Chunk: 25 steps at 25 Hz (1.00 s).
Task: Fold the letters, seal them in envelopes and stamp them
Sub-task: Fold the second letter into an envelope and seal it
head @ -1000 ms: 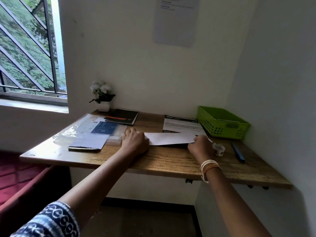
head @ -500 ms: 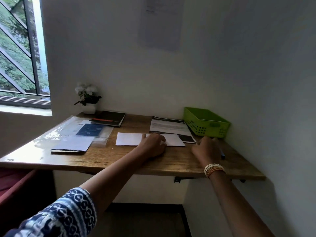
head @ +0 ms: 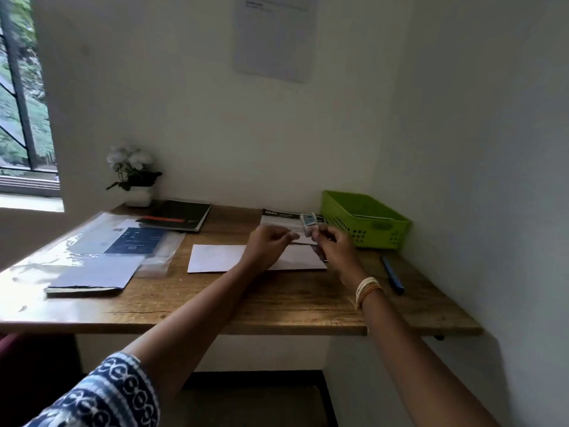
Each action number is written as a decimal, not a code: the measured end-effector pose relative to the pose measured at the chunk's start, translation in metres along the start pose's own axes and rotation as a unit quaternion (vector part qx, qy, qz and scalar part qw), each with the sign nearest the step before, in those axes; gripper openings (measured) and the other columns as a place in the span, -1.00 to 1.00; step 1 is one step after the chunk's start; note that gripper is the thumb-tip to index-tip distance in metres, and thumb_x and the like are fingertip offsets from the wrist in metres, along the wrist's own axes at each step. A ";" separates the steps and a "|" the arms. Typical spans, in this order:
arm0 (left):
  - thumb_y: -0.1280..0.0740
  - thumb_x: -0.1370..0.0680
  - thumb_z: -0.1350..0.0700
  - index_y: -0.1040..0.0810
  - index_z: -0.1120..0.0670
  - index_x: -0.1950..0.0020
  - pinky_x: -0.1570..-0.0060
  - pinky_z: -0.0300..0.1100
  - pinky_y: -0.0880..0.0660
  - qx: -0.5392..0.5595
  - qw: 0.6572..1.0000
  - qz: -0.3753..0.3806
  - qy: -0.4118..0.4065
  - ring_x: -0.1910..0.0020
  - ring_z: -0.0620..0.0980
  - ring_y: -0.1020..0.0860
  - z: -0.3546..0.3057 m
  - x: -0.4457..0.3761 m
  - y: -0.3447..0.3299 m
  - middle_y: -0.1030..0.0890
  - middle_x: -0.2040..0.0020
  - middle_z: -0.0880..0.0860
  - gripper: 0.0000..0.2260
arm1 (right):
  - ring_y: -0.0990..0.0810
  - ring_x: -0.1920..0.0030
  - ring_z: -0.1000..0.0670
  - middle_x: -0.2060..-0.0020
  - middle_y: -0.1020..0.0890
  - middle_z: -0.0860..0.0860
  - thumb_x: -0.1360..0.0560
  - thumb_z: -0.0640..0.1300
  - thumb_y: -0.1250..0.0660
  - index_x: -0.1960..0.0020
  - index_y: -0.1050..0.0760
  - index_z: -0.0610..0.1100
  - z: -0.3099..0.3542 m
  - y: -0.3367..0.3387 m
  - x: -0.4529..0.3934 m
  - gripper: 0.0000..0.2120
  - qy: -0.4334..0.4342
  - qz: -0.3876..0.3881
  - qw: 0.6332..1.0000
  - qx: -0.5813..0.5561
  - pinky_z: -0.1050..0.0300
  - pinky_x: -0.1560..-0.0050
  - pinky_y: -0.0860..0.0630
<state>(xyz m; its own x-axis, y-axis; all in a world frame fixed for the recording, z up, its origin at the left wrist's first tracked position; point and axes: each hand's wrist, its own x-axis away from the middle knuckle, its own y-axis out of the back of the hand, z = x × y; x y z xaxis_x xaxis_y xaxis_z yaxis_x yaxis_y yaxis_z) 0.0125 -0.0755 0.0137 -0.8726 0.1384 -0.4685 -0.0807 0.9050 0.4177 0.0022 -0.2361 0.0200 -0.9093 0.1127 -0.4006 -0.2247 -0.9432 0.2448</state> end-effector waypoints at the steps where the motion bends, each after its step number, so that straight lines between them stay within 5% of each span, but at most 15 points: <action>1: -0.30 -0.57 0.06 -0.66 0.13 -0.07 0.08 -0.08 -0.54 0.051 0.998 -0.003 0.028 0.04 0.00 -0.60 0.001 0.001 0.004 -0.68 -0.02 0.08 -0.78 | -0.49 0.33 0.04 0.26 -0.59 0.05 -0.57 -0.21 -0.27 0.17 -0.57 -0.02 0.002 -0.005 -0.007 -0.81 0.001 0.030 1.000 -0.004 0.15 0.35 -0.42; 6: -0.27 -0.57 -0.01 -0.65 0.11 0.03 0.18 -0.16 -0.41 0.243 0.957 -0.037 0.157 0.09 -0.01 -0.49 0.002 -0.002 0.018 -0.63 0.02 0.03 -0.76 | -0.47 0.30 0.03 0.24 -0.55 0.04 -0.59 -0.21 -0.21 0.13 -0.52 -0.02 0.002 -0.029 -0.022 -0.81 0.017 0.095 0.995 0.038 0.24 0.39 -0.36; 10: -0.34 -0.54 0.02 -0.63 0.07 0.11 0.25 -0.17 -0.36 0.246 0.943 -0.042 0.220 0.15 -0.04 -0.46 -0.002 -0.001 0.015 -0.61 0.16 0.01 -0.85 | -0.50 0.23 0.10 0.18 -0.57 0.02 -0.52 -0.12 -0.36 0.01 -0.58 -0.13 -0.010 -0.034 -0.016 -0.89 0.115 0.039 0.981 0.151 0.27 0.26 -0.42; 12: -0.34 -0.54 0.02 -0.62 0.05 0.17 0.25 -0.17 -0.36 0.236 0.946 -0.050 0.216 0.16 -0.05 -0.47 -0.003 0.000 0.014 -0.60 0.22 -0.01 -0.85 | -0.46 0.25 0.18 0.18 -0.53 0.07 -0.44 -0.12 -0.45 0.00 -0.58 -0.10 -0.008 -0.030 -0.012 -0.84 0.194 -0.027 0.963 0.184 0.42 0.31 -0.37; 15: -0.33 -0.55 0.02 -0.62 0.04 0.15 0.26 -0.19 -0.39 0.218 0.955 -0.049 0.198 0.16 -0.06 -0.48 -0.007 0.002 0.016 -0.60 0.22 -0.01 -0.85 | -0.45 0.19 0.27 0.13 -0.51 0.14 -0.39 -0.21 -0.49 0.03 -0.62 -0.08 -0.005 -0.027 -0.009 -0.82 0.266 -0.026 0.944 0.191 0.50 0.27 -0.38; 19: -0.34 -0.54 0.01 -0.62 0.01 0.19 0.28 -0.19 -0.40 0.199 0.958 -0.060 0.197 0.17 -0.06 -0.49 -0.007 0.002 0.014 -0.61 0.22 0.00 -0.85 | -0.52 0.12 0.22 0.20 -0.53 0.23 -0.38 -0.26 -0.48 0.19 -0.59 -0.01 -0.004 -0.027 -0.007 -0.84 0.249 -0.016 0.957 0.146 0.38 0.20 -0.48; 22: -0.34 -0.54 0.01 -0.64 0.02 0.17 0.30 -0.20 -0.40 0.190 0.959 -0.062 0.200 0.18 -0.06 -0.49 -0.006 0.002 0.014 -0.63 0.20 0.02 -0.84 | -0.64 0.10 0.10 0.18 -0.67 0.08 -0.37 -0.24 -0.49 0.20 -0.64 -0.10 -0.003 -0.020 -0.006 -0.93 0.212 -0.004 0.974 0.079 0.13 0.07 -0.61; 25: -0.34 -0.55 0.08 -0.67 0.11 0.07 0.31 -0.27 -0.42 0.150 0.974 -0.048 0.161 0.19 -0.08 -0.52 -0.003 0.001 0.012 -0.65 0.16 0.05 -0.85 | -0.67 0.16 0.07 0.23 -0.70 -0.03 -0.37 -0.25 -0.50 0.18 -0.65 -0.15 0.001 -0.008 0.001 -0.94 0.143 -0.020 0.988 -0.055 0.16 0.06 -0.62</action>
<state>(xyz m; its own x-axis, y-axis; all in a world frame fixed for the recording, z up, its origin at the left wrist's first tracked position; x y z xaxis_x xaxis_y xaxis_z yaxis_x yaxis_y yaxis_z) 0.0086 -0.0657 0.0207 -0.9778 -0.0427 -0.2052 -0.0675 0.9910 0.1153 0.0024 -0.2281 0.0187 -0.7616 0.0719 -0.6441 -0.2042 -0.9698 0.1331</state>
